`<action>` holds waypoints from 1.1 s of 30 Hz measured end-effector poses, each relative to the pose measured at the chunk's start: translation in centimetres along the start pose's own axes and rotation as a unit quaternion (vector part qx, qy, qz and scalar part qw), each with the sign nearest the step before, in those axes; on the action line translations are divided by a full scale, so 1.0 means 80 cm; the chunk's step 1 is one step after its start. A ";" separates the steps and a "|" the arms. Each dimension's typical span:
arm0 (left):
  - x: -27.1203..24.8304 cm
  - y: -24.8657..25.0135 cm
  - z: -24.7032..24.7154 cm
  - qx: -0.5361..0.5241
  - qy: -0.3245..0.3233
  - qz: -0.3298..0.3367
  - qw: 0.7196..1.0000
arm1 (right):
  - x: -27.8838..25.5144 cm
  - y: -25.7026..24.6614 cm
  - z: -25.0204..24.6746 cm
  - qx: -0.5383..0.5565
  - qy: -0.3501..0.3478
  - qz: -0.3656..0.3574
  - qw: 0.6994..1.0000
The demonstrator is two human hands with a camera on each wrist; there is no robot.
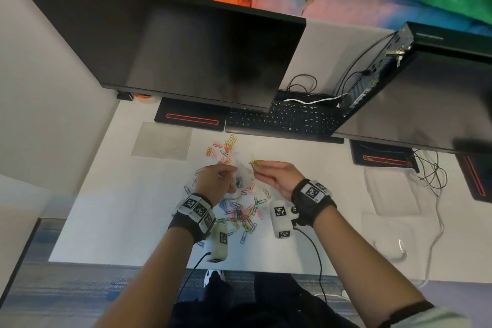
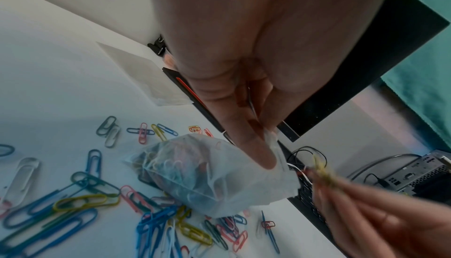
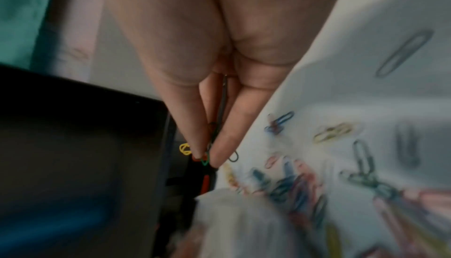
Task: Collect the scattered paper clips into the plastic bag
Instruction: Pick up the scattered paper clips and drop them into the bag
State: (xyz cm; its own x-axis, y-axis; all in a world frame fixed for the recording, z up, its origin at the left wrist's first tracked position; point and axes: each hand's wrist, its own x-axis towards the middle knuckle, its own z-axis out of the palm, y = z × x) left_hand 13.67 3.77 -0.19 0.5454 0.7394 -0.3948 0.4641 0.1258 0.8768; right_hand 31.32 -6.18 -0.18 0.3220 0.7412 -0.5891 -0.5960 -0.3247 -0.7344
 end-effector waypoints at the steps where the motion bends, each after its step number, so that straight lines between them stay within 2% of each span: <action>1: 0.000 0.001 0.001 0.002 0.000 0.000 1.000 | -0.002 -0.001 0.009 -0.032 -0.016 0.004 0.999; 3: -0.001 0.003 0.003 0.010 0.002 0.002 1.000 | -0.003 0.005 0.025 -0.158 -0.017 0.000 0.987; 4: -0.002 0.005 0.004 0.008 0.002 0.003 1.000 | -0.003 0.008 0.032 -0.240 0.003 -0.012 0.971; 6: -0.001 0.005 0.006 0.011 0.002 0.005 1.000 | 0.000 0.013 0.042 -0.395 0.068 -0.056 0.914; 8: -0.002 0.004 0.006 0.011 -0.002 0.003 1.000 | 0.000 0.015 0.052 -0.468 0.100 -0.097 0.873; 10: -0.002 0.002 0.007 -0.001 -0.003 0.000 1.000 | -0.001 0.017 0.061 -0.518 0.084 -0.122 0.843; 12: -0.004 0.004 0.006 0.004 -0.003 0.003 1.000 | -0.001 0.017 0.063 -0.583 0.037 -0.140 0.799; 14: -0.006 0.006 0.003 0.012 0.002 0.004 1.000 | -0.002 0.015 0.062 -0.615 -0.012 -0.124 0.778; 15: -0.006 0.007 0.000 0.012 0.004 0.005 1.000 | -0.003 0.014 0.061 -0.610 -0.029 -0.113 0.784; 16: -0.005 0.006 -0.002 0.011 0.005 0.006 1.000 | -0.004 0.012 0.059 -0.584 -0.039 -0.104 0.804; 18: -0.003 0.004 -0.007 0.011 0.011 0.006 1.000 | -0.007 0.006 0.053 -0.475 -0.040 -0.094 0.874; 20: -0.003 0.004 -0.013 0.015 0.022 0.005 1.000 | -0.008 -0.002 0.039 -0.348 -0.003 -0.107 0.931; 21: -0.005 0.006 -0.018 0.016 0.031 0.008 0.999 | -0.004 -0.004 0.028 -0.314 0.041 -0.120 0.941; 22: -0.006 0.008 -0.023 0.018 0.042 0.014 0.999 | 0.001 -0.004 0.015 -0.322 0.095 -0.131 0.933; 24: -0.009 0.013 -0.033 0.017 0.060 0.021 0.998 | 0.014 0.007 -0.012 -0.433 0.171 -0.110 0.878; 25: -0.009 0.016 -0.039 0.014 0.069 0.023 0.997 | 0.021 0.017 -0.021 -0.494 0.169 -0.081 0.849; 28: -0.010 0.023 -0.056 0.016 0.092 0.036 0.995 | 0.040 0.056 -0.025 -0.604 0.089 -0.048 0.791; 32: -0.012 0.024 -0.077 0.015 0.117 0.048 0.992 | 0.048 0.090 0.004 -0.669 -0.003 -0.094 0.738; 33: -0.013 0.023 -0.081 0.011 0.120 0.048 0.992 | 0.048 0.096 0.009 -0.695 -0.027 -0.106 0.711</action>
State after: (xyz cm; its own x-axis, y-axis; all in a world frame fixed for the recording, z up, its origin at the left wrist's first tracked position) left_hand 9.46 7.49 3.60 0.4071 0.8837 -0.2311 0.4353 0.0347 0.8996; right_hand 27.44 -5.39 -7.84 0.2447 0.8695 -0.4291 0.7764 -0.4408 -0.4504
